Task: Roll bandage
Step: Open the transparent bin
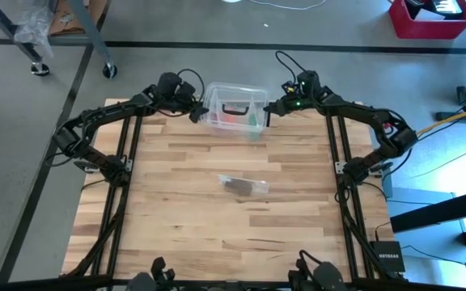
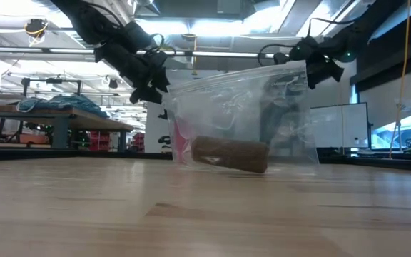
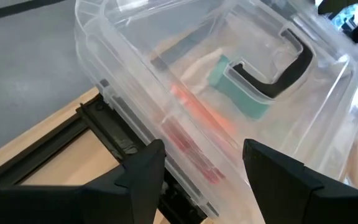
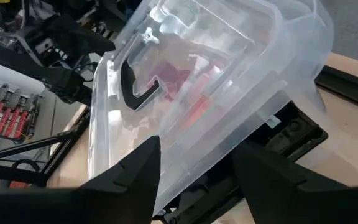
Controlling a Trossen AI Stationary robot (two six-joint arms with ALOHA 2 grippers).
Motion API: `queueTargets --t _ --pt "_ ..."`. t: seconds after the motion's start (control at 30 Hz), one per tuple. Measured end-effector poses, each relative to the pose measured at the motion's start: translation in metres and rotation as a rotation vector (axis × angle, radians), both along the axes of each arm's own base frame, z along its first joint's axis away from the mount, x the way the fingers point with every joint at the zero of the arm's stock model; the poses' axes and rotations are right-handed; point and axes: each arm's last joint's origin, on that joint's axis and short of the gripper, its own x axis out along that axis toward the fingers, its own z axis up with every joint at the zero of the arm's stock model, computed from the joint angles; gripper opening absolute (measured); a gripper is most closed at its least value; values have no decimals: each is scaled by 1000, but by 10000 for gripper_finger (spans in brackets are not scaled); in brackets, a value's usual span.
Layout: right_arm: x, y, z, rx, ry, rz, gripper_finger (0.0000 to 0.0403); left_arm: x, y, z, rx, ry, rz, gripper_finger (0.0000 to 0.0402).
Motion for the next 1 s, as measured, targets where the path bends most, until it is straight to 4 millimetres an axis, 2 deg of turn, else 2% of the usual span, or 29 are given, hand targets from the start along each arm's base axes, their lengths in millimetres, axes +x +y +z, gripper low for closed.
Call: queueTargets --t 0.57,0.77,1.0 --pt "-2 1 -1 -42 51 -25 199 8 -8 1 4 -17 -72 208" --pt "-2 1 -1 -63 53 -13 199 10 -6 6 59 -55 -78 208" --pt "6 9 -1 -122 60 36 199 11 -5 8 72 -67 -53 208"
